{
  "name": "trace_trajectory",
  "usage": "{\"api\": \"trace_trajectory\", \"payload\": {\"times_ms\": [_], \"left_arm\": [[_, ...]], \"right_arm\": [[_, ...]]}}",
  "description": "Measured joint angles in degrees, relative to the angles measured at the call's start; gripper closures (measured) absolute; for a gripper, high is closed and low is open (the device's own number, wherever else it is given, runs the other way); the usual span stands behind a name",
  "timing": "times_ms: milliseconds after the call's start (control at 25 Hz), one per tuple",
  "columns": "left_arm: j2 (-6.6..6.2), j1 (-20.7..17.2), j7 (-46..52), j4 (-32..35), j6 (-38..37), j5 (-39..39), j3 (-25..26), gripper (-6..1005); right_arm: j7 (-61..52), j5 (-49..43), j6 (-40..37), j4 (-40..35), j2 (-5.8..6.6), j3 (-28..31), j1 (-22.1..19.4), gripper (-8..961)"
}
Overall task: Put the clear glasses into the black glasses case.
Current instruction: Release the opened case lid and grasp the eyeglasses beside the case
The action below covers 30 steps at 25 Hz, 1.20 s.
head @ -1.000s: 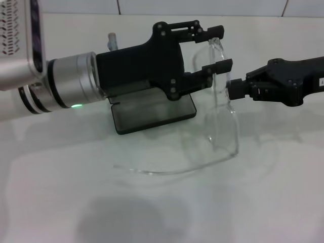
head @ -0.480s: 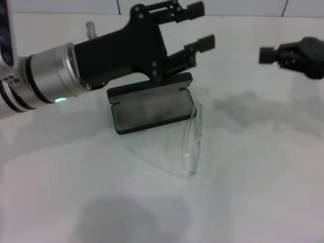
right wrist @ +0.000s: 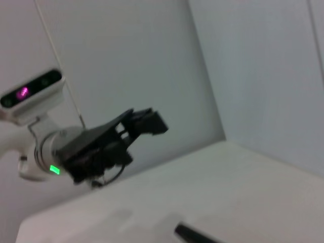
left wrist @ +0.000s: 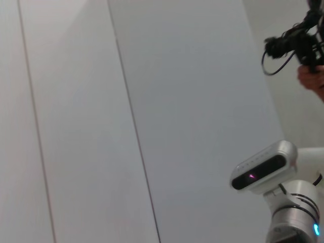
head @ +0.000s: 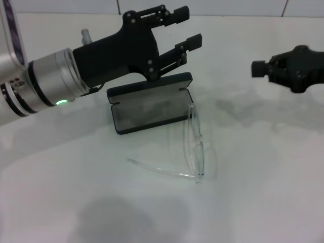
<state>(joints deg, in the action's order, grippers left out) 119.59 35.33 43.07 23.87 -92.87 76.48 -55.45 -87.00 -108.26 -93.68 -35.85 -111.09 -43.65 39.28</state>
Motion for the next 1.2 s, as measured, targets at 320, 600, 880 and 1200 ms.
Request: {"api": "trace_trajectory", "payload": {"times_ms": [320, 600, 880, 1200], "left_arm": [[0.03, -0.1, 0.6, -1.2, 1.8, -0.3, 0.0, 519], [0.11, -0.7, 0.7, -1.8, 2.0, -0.4, 0.0, 519], [0.12, -1.5, 0.8, -2.0, 2.1, -0.4, 0.0, 519], [-0.04, -2.9, 1.4, -1.9, 2.2, -0.9, 0.7, 519]], "right_arm": [[-9.9, -6.6, 3.4, -14.1, -2.09, -16.3, 0.6, 821], [-6.3, -10.7, 4.6, -27.8, -4.39, -24.4, 0.5, 663], [5.8, -16.3, -1.9, -33.2, -4.17, -28.9, 6.6, 499], [8.9, -23.9, -0.7, -32.0, -4.65, -39.2, 15.0, 357]]}}
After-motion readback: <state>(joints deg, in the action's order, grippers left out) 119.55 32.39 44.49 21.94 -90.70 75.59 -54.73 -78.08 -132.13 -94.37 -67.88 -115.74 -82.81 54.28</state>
